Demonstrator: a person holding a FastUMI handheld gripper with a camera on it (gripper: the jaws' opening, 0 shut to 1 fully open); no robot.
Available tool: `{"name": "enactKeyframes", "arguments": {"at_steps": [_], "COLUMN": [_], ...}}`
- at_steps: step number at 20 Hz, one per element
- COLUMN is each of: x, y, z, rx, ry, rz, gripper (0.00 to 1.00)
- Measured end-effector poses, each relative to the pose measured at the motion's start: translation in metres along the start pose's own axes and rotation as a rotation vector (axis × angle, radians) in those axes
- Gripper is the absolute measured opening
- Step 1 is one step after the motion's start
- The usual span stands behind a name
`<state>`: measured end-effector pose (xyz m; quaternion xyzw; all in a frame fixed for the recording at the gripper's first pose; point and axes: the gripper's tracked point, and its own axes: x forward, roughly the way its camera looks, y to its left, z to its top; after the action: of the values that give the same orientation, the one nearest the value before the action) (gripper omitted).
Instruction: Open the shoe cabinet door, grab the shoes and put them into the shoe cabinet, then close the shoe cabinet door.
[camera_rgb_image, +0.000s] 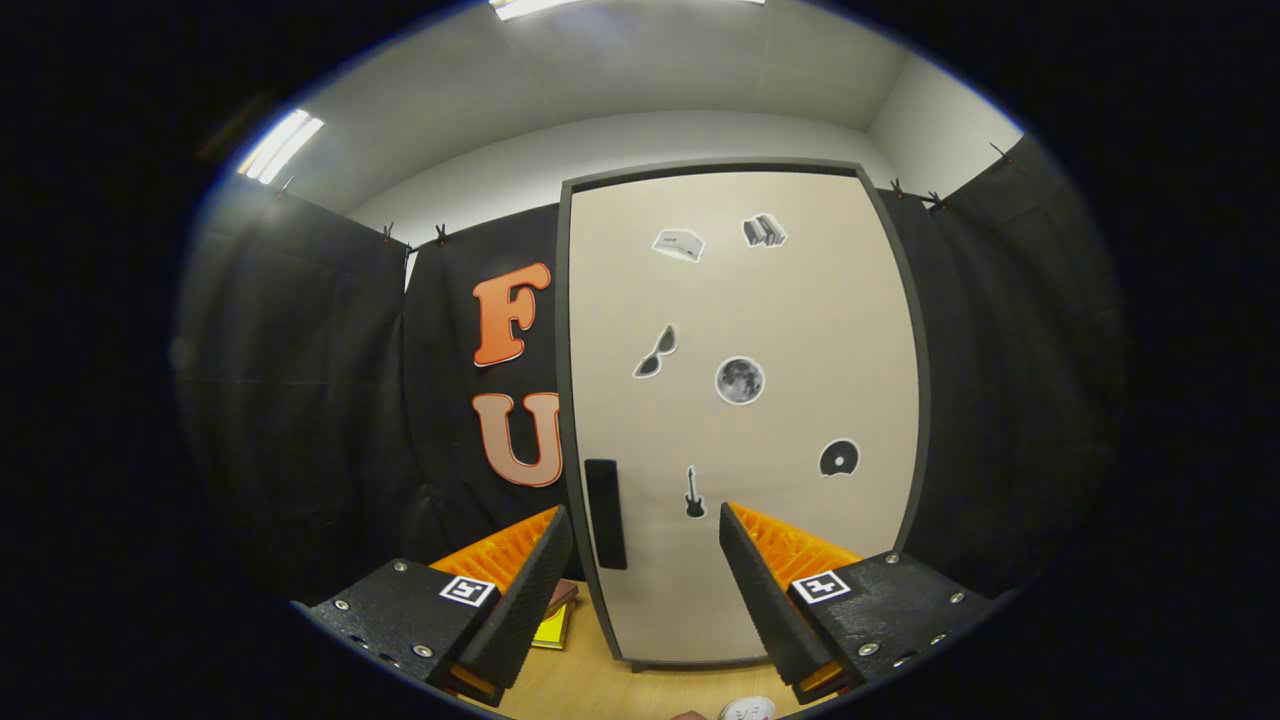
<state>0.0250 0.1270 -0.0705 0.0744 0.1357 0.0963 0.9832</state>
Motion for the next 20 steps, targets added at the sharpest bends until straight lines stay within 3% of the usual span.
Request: {"name": "enactKeyframes", "arguments": {"at_steps": [6,12,17,20], "x": [0.050,0.097,0.127,0.134], "y": [0.030,0.030,0.019,0.016], "z": [-0.036,-0.067,-0.075,-0.087], "rx": [-0.039,-0.026,0.016,0.059], "ry": [0.120,0.192,0.208,0.248], "rz": [-0.016,-0.111,-0.177,-0.219], "gripper": [0.92,0.90,0.77,0.64]}}
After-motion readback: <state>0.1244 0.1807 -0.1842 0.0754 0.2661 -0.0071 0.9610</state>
